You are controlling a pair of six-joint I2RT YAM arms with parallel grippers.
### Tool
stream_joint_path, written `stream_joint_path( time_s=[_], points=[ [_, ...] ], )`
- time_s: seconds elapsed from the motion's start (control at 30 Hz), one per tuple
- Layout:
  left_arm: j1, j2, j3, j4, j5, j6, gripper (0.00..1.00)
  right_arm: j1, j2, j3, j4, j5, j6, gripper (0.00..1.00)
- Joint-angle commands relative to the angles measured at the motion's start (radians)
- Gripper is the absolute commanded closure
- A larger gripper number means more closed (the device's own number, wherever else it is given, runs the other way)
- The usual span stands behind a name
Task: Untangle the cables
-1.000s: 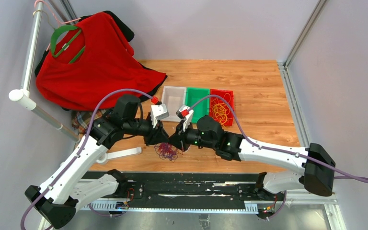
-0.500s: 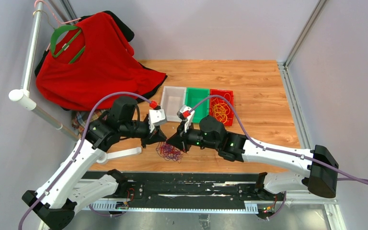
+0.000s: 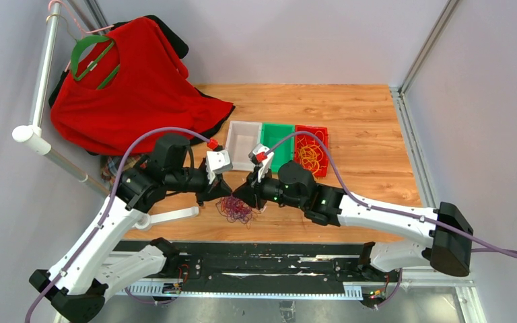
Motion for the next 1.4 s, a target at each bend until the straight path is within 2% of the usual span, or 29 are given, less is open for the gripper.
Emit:
stream_joint_path(
  time_s=[0.0,0.23,0.37,0.73,0.93,1.37],
  points=[
    [0.004,0.001,0.03,-0.025,0.049,-0.065,0.99,0.007,0.024,0.043,0.058,0.16,0.006,0.77],
    [0.004,0.043,0.061,-0.024,0.065,-0.091,0.99,0.021,0.076,0.049,0.115,0.244,0.004,0.51],
    [0.003,0.062,0.088,-0.024,0.069,-0.091,0.99,0.023,0.096,0.046,0.123,0.296,0.005,0.41],
    [0.003,0.065,0.148,-0.024,0.145,-0.11,0.99,0.019,0.213,0.053,0.132,0.393,0.022,0.38],
    [0.003,0.064,0.213,-0.03,0.164,-0.108,1.0,0.002,0.219,-0.051,0.177,0.414,0.075,0.38],
    [0.004,0.081,0.39,-0.059,0.071,-0.029,1.0,-0.024,0.145,-0.276,0.224,0.46,0.178,0.4]
  ],
)
